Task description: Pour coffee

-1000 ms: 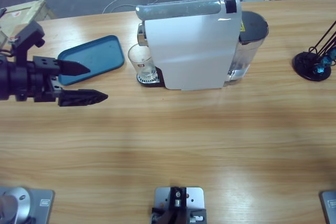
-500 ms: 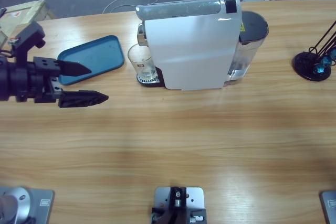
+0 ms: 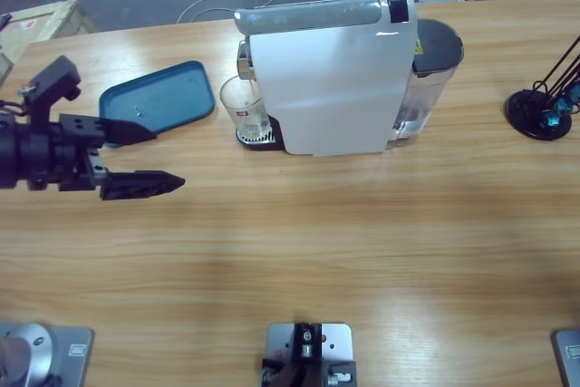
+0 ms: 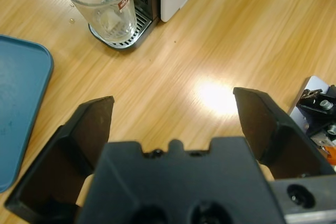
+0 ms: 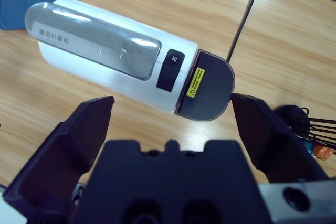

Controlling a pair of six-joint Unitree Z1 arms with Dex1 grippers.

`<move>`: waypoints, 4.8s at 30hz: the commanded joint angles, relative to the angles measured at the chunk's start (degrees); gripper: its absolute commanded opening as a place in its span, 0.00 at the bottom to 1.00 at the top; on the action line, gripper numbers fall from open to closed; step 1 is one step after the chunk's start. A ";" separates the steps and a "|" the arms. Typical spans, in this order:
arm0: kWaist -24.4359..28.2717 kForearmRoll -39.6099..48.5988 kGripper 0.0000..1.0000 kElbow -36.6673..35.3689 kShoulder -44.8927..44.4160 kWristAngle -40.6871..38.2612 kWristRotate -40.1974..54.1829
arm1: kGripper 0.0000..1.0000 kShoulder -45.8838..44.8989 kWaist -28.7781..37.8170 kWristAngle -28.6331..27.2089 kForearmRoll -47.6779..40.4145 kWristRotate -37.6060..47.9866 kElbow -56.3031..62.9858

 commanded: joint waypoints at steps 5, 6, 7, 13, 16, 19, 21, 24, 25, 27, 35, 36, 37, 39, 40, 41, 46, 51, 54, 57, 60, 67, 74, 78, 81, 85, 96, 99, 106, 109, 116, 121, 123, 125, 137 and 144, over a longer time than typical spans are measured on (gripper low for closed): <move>-0.70 0.76 0.99 2.84 -7.85 0.83 -1.12 | 1.00 -18.92 6.69 -2.90 -8.10 4.63 23.03; -0.70 0.76 0.99 2.91 -8.15 0.78 -1.12 | 1.00 -20.68 6.79 -2.97 -9.41 4.63 25.70; -0.70 0.76 0.99 2.98 -8.29 0.73 -1.12 | 1.00 -22.43 6.84 -3.01 -11.57 4.63 28.99; -0.70 0.76 0.99 3.23 -8.06 1.70 0.27 | 1.00 -30.24 7.02 -4.47 -23.92 3.47 50.80; -0.73 0.76 0.99 3.72 -7.55 1.34 0.28 | 1.00 -33.24 7.04 -2.22 -31.29 0.02 56.16; -1.03 0.76 0.99 4.44 -7.90 1.20 -0.10 | 1.00 -35.39 7.07 -0.79 -41.57 -5.31 62.14; -1.14 0.76 0.99 4.74 -8.51 1.27 -0.16 | 1.00 -36.16 7.02 -0.81 -42.03 -9.81 63.05; -1.14 0.83 0.99 5.11 -8.85 2.06 -0.10 | 1.00 -37.46 7.00 0.54 -42.22 -11.88 64.28; -1.14 1.20 0.99 5.15 -8.73 2.10 -0.12 | 1.00 -37.81 7.04 1.19 -42.22 -11.90 64.86; -1.14 1.85 0.99 5.27 -8.74 2.03 -0.17 | 1.00 -38.52 7.04 3.18 -42.33 -11.81 65.80; -1.23 1.99 0.99 5.27 -9.02 1.91 -0.24 | 1.00 -41.95 5.74 15.94 -42.45 -12.53 66.46; -1.23 1.99 0.99 5.27 -9.08 1.92 -0.24 | 1.00 -41.84 5.02 17.86 -42.42 -12.64 66.43; -1.23 1.99 0.99 5.29 -9.18 1.99 -0.17 | 1.00 -41.63 4.68 18.79 -42.42 -12.69 66.41; -1.23 1.99 0.99 5.18 -9.20 2.08 -0.16 | 1.00 -40.86 4.54 18.77 -42.42 -13.32 66.41; -1.23 1.99 0.99 5.11 -9.13 2.01 -0.16 | 1.00 -40.42 4.52 18.40 -42.42 -13.66 66.41; -1.23 1.97 0.99 5.11 -9.08 1.89 -0.19 | 1.00 -40.08 4.47 17.77 -42.42 -14.06 66.41; -1.23 1.92 0.99 5.76 -9.01 1.64 -0.33 | 1.00 -39.24 3.47 16.42 -42.59 -14.62 66.43; -1.23 1.07 0.99 5.83 -7.57 1.55 -0.24 | 1.00 -39.29 3.47 15.47 -42.59 -14.53 66.59; -1.23 0.84 0.99 5.57 -6.21 1.55 -0.24 | 1.00 -39.40 3.47 15.55 -42.59 -14.43 66.08; -1.23 0.60 0.99 5.36 -5.42 1.55 -0.24 | 1.00 -39.27 3.47 15.55 -42.66 -14.13 66.64; -1.23 0.09 0.99 5.36 -4.70 1.82 -0.17 | 1.00 -39.57 3.47 15.55 -42.68 -13.90 67.40; -1.23 -0.12 0.99 4.79 -2.57 2.12 -0.07 | 1.00 -39.48 3.47 15.20 -43.12 -13.48 67.22; -1.23 -0.21 0.99 4.28 -1.11 2.26 -0.07 | 1.00 -38.87 3.47 15.20 -44.51 -13.48 67.99; -1.23 -0.88 0.99 4.14 -1.11 1.75 -0.16 | 1.00 -38.48 3.47 15.20 -44.81 -13.39 67.99; -1.23 -1.26 0.99 4.14 -1.29 1.55 -0.12 | 1.00 -38.18 3.49 15.20 -45.07 -13.39 67.99; -1.23 -1.26 0.99 4.14 -2.06 1.55 -0.12 | 1.00 -38.43 3.47 15.22 -45.14 -13.39 67.99; -1.23 -1.26 0.99 3.53 -3.26 2.15 -0.07 | 1.00 -39.10 3.47 15.20 -45.05 -13.30 68.13; -1.23 -1.26 0.99 3.42 -3.49 2.21 -0.07 | 1.00 -39.12 3.49 15.20 -45.05 -13.22 68.26; -1.23 -1.58 0.99 3.05 -3.56 2.28 -0.05 | 1.00 -39.19 3.47 15.20 -45.05 -12.92 68.35; -1.23 -1.76 0.99 2.07 -3.03 2.43 -0.03 | 1.00 -39.04 3.50 15.12 -45.05 -12.86 68.35; -1.19 -3.25 0.99 1.51 -2.08 5.77 -1.21 | 1.00 -40.17 3.49 14.32 -44.44 -12.71 68.52; 1.83 -7.15 0.99 -0.39 -0.52 7.69 1.36 | 1.00 -40.29 3.47 14.32 -44.35 -12.64 67.80; 5.49 -7.15 0.99 -2.68 2.63 7.90 3.17 | 1.00 -39.94 3.47 14.32 -44.35 -12.60 67.45; 7.74 -7.15 0.99 -4.29 5.78 7.62 4.66 | 1.00 -39.64 3.47 14.32 -44.35 -12.46 67.24; 9.02 -17.56 0.98 -4.26 18.13 -3.16 16.31 | 1.00 -37.67 3.50 14.38 -43.56 -11.28 65.81; 8.99 -26.67 0.99 -2.82 23.55 -12.14 17.16 | 1.00 -36.65 3.47 14.76 -41.98 -11.28 64.16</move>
